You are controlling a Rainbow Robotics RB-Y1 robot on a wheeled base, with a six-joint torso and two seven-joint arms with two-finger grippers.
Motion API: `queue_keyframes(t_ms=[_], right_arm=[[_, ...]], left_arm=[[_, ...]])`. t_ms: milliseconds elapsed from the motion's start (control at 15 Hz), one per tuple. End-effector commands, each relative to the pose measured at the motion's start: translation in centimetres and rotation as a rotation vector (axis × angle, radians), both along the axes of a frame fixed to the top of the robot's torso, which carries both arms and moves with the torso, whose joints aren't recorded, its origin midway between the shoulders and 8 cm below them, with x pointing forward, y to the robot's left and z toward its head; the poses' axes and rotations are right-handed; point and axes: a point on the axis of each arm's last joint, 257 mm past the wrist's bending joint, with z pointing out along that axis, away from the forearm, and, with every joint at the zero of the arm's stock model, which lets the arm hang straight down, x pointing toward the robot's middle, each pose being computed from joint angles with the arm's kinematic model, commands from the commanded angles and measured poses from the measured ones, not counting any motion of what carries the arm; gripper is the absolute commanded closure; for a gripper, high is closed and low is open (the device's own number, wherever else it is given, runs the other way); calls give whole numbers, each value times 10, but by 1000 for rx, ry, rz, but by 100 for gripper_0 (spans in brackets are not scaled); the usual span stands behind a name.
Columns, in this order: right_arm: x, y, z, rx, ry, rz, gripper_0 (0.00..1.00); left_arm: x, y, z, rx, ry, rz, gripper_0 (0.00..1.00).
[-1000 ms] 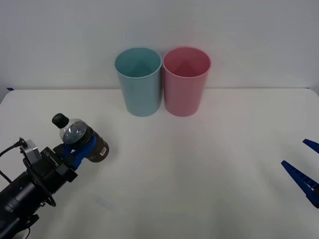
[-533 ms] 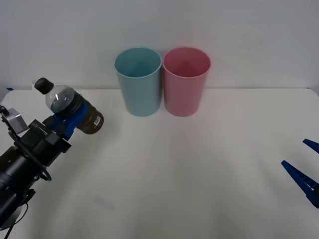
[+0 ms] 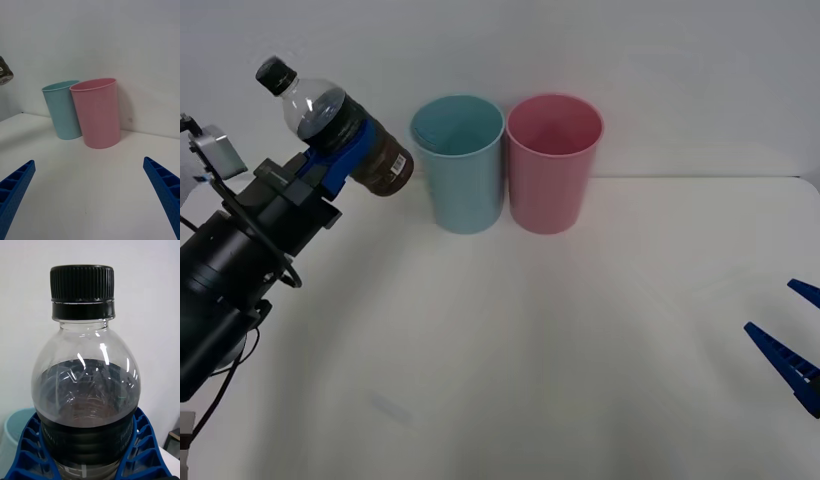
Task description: Grasp the object on the table and drop it into the matching bin: aluminum can to the light blue bin, PET bottle to the pink bin.
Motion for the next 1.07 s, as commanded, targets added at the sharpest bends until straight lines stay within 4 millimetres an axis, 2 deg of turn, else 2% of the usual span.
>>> queue_keyframes(t_ms=[67,333,600,1067], right_arm=[[0,0,0,0,0,0,0],[0,0,0,0,0,0,0],[0,0,0,0,0,0,0],[0,0,0,0,0,0,0]], left_arm=[[6,-21,18,37,-38,-36,100],[20,-57,39,44,-67,-111,100],[59,-97,58,80,-76,-171,99],[119,-167,60,249,-119,-162,98]])
